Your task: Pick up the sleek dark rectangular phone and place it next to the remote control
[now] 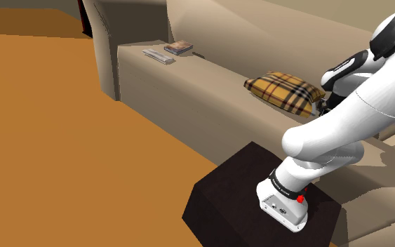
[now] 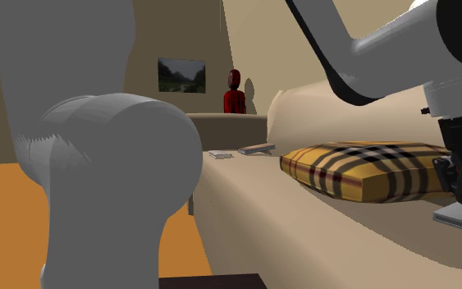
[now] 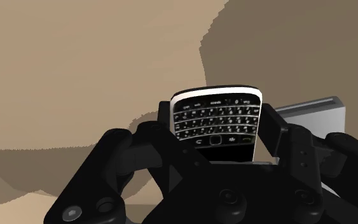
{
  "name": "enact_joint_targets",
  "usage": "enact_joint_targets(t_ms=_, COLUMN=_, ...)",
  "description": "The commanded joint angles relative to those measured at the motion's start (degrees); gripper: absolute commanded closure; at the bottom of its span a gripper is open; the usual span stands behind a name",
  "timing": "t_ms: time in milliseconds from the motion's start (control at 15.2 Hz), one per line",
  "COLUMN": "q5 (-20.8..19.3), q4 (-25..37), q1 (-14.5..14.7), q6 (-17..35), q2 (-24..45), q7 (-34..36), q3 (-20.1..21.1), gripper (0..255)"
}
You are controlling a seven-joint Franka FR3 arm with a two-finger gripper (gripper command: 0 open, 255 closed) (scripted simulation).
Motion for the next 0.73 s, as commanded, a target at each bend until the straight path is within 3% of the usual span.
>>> enact_joint_targets(t_ms=0, q5=0.05, q4=-0.11, q1=-0.02, q6=0.30, q2=0.16, q7=-0.06, q3=-0.08, gripper=255)
enact_joint_targets(t_ms=330, q5=0.05, q4=-0.11, q1=-0.02, q6=0.30, q2=0.16, q7=-0.06, q3=-0.08, gripper=255)
enact_joint_targets(t_ms=396, q5=0.05, q4=-0.11, q1=-0.02, q6=0.29, q2=0.16, q7=-0.06, q3=-0.08, gripper=0)
enact_joint_targets(t_ms=660, q5=0.05, q4=-0.11, q1=-0.02, q6=0.30, q2=0.16, q7=-0.06, q3=-0.08, gripper=0)
